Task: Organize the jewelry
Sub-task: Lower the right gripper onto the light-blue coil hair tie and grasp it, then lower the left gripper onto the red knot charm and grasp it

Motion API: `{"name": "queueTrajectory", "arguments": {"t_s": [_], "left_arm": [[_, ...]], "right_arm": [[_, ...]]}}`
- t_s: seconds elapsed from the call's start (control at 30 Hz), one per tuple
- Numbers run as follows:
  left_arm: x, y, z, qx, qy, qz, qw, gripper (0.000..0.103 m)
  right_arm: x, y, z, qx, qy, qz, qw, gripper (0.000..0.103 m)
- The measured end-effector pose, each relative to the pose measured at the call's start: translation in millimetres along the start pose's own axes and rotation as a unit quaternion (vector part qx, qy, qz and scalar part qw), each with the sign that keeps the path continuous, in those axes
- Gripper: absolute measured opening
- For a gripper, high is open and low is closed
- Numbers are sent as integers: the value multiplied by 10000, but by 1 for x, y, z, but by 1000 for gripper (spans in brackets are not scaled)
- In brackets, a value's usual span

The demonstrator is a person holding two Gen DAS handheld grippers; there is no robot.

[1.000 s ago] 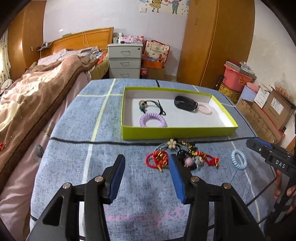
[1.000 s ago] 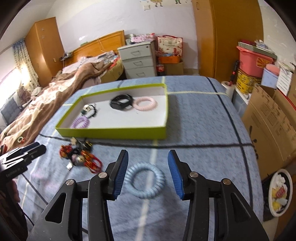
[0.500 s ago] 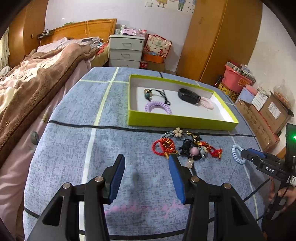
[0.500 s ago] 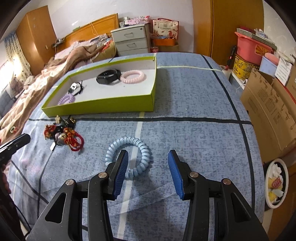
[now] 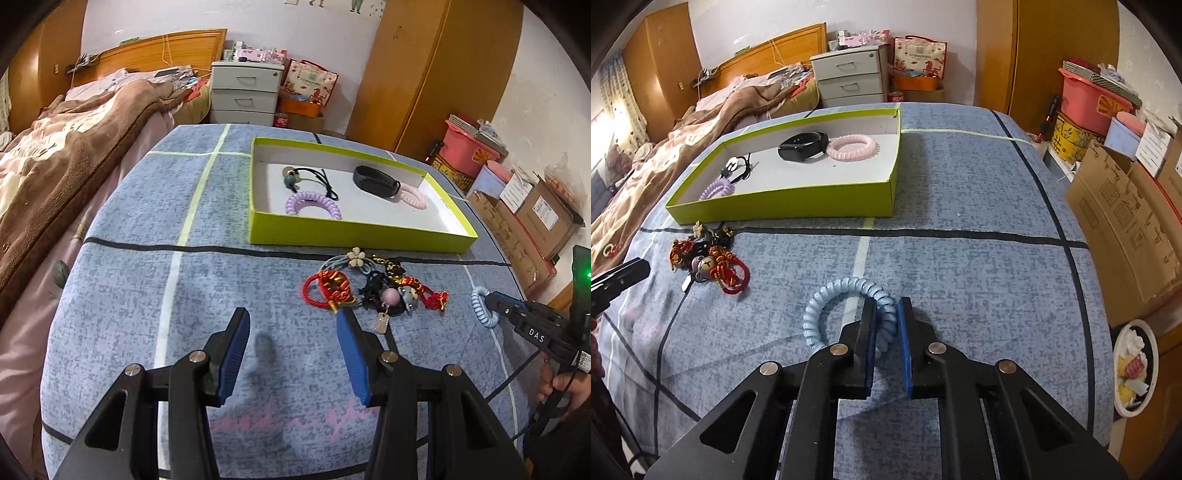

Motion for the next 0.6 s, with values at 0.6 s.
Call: {"name": "queueTrajectory", "arguments": {"t_s": [0.6], "left_arm": [[-23, 21, 34, 218, 106, 389, 9989, 51]], "right_arm": [[-6, -1, -8, -49, 259, 234, 9994, 10]]}}
Point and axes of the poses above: each gripper's, at about its wrist camera, not at the fingertips, and z roughly the way its jaws point, x to its left, y to its top, the point moved 5 cm from there along z, roughly the way its jaws point, and after that the axes turned 5 degrees about z, right-handed, at the moved point
